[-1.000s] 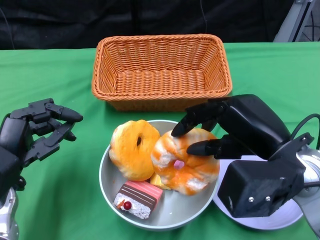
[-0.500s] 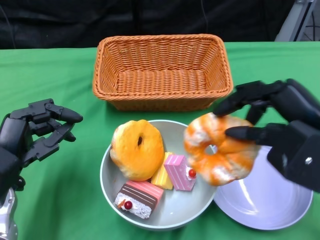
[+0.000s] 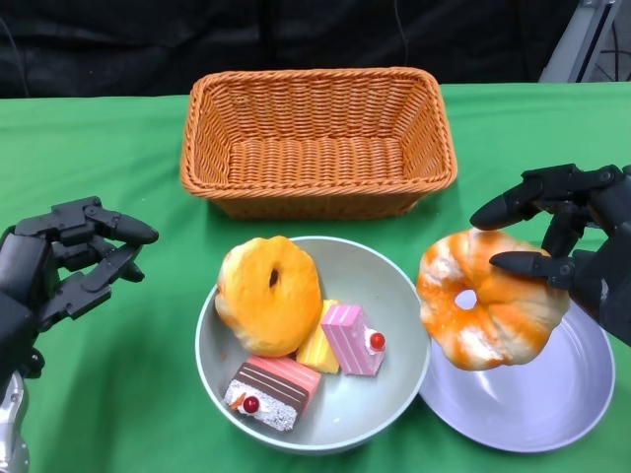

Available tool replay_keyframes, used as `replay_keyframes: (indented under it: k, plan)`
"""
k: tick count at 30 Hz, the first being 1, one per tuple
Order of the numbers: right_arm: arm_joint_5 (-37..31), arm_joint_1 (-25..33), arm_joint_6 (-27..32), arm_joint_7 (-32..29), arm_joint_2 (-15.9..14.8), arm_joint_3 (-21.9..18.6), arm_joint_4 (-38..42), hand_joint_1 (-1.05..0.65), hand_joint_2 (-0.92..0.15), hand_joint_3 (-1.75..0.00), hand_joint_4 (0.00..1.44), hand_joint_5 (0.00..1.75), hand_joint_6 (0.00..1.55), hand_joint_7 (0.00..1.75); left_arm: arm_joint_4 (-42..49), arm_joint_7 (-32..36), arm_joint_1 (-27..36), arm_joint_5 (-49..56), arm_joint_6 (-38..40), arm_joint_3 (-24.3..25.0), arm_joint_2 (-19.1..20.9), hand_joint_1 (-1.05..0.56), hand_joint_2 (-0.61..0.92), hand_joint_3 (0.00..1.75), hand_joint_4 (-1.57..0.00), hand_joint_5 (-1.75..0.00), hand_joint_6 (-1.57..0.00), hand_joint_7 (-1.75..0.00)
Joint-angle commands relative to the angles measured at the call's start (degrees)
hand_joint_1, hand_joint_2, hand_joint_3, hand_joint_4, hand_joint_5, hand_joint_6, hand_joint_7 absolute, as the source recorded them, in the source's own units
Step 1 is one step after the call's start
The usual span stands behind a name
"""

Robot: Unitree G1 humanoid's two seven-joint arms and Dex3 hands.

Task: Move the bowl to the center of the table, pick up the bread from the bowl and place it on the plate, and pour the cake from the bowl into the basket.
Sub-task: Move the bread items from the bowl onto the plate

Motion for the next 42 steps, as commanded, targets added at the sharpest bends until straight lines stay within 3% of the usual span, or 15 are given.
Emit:
replay_keyframes:
  k: [1,2,3,6,14,26,33,35,37,38,42]
  plan:
    - [0.61,0.15,0.7,-0.15,-1.1,-0.47,-0.81,-0.1,-0.89,0.0,0.64,1.66,0.87,0.5,0.49,0.18,-0.33,0.24,-0.56,0.11,1.31,-0.13,0.92,0.32,-0.81,-1.29,-0.91,-0.8]
    - [0.03,0.81,2.22,0.42,-1.59,0.07,1.51,-0.1,-0.89,0.0,0.64,1.66,0.87,0.5,0.72,0.12,-0.39,0.27,-0.8,0.14,1.47,-0.13,0.92,0.32,-0.81,-1.29,-0.91,-0.8]
    - [-0.51,1.31,3.21,0.75,-2.0,0.64,3.58,-0.09,-0.9,0.0,0.62,1.46,0.85,0.48,0.92,0.15,-0.45,0.31,-0.98,0.17,1.6,-0.14,0.92,0.32,-0.81,-1.29,-0.92,-0.81]
    - [-0.89,1.64,3.52,0.55,-2.67,1.69,7.08,-0.09,-0.91,0.0,0.6,1.33,0.84,0.44,1.09,0.47,-0.46,0.6,-1.0,0.1,1.86,-0.16,0.92,0.32,-0.81,-1.29,-0.92,-0.81]
    - [-0.94,1.04,2.88,-0.26,-2.87,2.41,10.77,-0.11,-0.92,-0.01,0.59,1.28,0.85,0.4,1.31,0.45,-0.52,0.51,-1.31,0.05,1.92,-0.14,0.92,0.33,-0.8,-1.3,-0.91,-0.81]
    - [-1.86,0.83,-0.01,-0.77,-3.79,5.28,16.73,-0.11,-0.92,-0.01,0.61,1.04,0.88,0.31,1.56,0.77,-0.54,0.69,-1.58,0.04,1.98,-0.15,0.92,0.32,-0.82,-1.3,-0.92,-0.8]
    - [-4.75,-0.32,1.23,-0.06,-5.56,7.84,18.46,-0.16,-0.92,-0.01,0.64,1.08,0.88,0.26,1.43,0.98,-0.4,0.92,-1.65,-0.02,1.9,-0.16,0.92,0.31,-0.82,-1.28,-0.93,-0.8]
    - [-6.12,-0.26,0.75,0.05,-6.54,8.75,18.41,-0.18,-0.92,-0.02,0.69,0.86,0.86,0.14,1.46,0.97,-0.42,0.99,-1.76,-0.02,1.89,-0.16,0.92,0.31,-0.82,-1.28,-0.93,-0.8]
    - [-7.42,0.1,0.26,-0.23,-7.26,9.39,17.6,-0.2,-0.92,-0.03,0.78,0.45,0.83,0.04,1.48,1.22,-0.42,1.26,-2.08,-0.12,1.89,-0.15,0.92,0.31,-0.83,-1.29,-0.93,-0.8]
    - [-7.96,0.49,-0.66,-0.81,-7.55,9.52,16.76,-0.21,-0.92,-0.03,0.81,0.35,0.82,0.02,1.44,1.13,-0.41,1.19,-2.01,-0.12,1.86,-0.15,0.92,0.31,-0.83,-1.29,-0.93,-0.8]
    - [-9.02,1.78,-1.98,-2.32,-7.13,8.97,12.99,-0.26,-0.92,-0.04,0.79,0.19,0.69,0.0,1.28,0.73,-0.32,0.84,-1.68,-0.08,1.72,-0.14,0.92,0.32,-0.82,-1.29,-0.92,-0.8]
